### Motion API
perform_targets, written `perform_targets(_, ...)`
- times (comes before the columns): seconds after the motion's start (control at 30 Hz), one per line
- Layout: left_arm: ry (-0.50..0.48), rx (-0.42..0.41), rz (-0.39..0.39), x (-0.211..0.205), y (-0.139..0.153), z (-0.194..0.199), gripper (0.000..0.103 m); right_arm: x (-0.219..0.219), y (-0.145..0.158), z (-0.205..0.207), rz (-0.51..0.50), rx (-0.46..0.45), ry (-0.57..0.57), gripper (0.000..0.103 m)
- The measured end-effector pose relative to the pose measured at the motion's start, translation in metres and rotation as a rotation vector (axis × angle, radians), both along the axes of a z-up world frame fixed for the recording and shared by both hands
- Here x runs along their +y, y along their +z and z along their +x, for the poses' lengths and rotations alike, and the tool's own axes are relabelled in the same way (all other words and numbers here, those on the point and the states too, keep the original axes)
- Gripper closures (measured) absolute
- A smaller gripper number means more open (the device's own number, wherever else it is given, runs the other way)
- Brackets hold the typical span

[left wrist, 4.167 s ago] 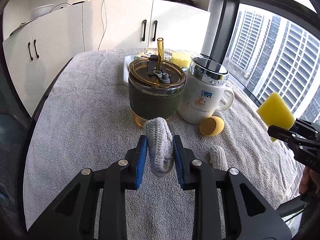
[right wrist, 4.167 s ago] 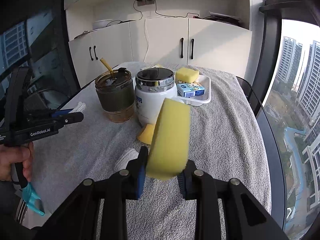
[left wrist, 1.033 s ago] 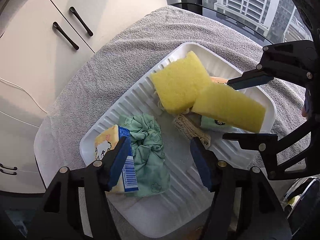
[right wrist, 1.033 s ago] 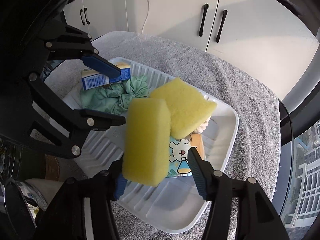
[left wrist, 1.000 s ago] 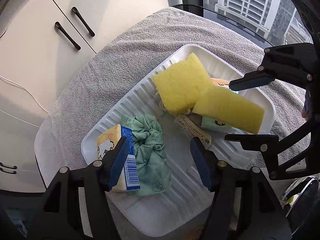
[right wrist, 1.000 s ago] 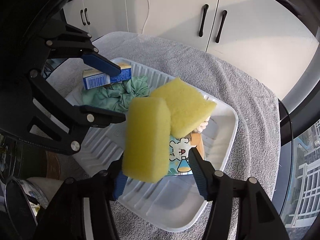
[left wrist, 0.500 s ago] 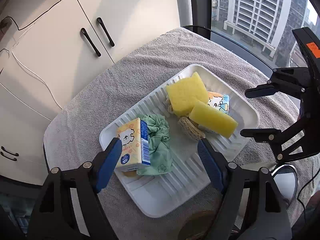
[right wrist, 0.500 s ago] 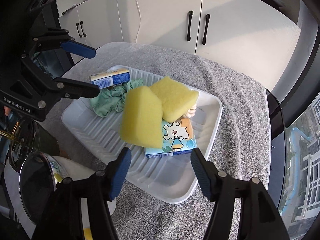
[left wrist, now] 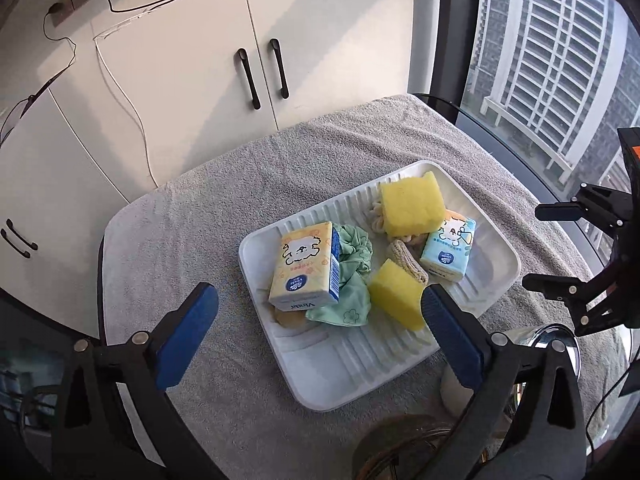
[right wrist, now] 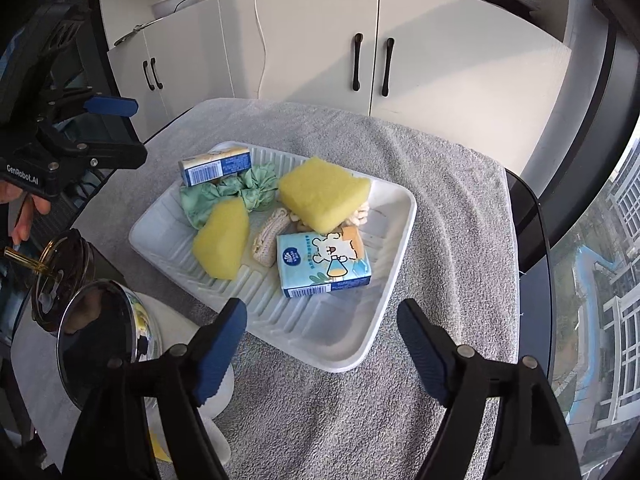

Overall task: Organize soft objects
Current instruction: 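Withdraw both open grippers toward the remaining sock and egg sponge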

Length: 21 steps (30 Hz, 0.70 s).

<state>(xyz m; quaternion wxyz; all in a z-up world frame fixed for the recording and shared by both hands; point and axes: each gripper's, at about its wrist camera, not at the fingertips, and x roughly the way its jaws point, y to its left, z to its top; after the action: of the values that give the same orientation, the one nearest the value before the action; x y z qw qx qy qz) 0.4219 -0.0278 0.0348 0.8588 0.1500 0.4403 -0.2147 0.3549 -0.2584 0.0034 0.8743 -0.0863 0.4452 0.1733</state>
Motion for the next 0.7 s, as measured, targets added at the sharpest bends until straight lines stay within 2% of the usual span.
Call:
perform_targets(0.17, 0.060, -0.032, -0.068, 0.026, 0.008, -0.018, 0.000, -0.005, 0.003, -0.014, -0.016, -0.015, -0.012, 0.019)
perform_targets(0.37, 0.132, -0.083, -0.133, 0.059, 0.012, -0.064, 0.000, -0.019, 0.005, -0.047, 0.012, -0.030, -0.037, 0.019)
perform_targets(0.63, 0.180, -0.100, -0.195, 0.084, -0.003, -0.136, 0.000, -0.022, -0.012, -0.107, 0.091, -0.021, -0.044, 0.018)
perform_targets(0.7, 0.182, -0.101, -0.187, 0.085, -0.008, -0.152, 0.000, -0.020, -0.019, -0.121, 0.105, -0.014, -0.044, 0.018)
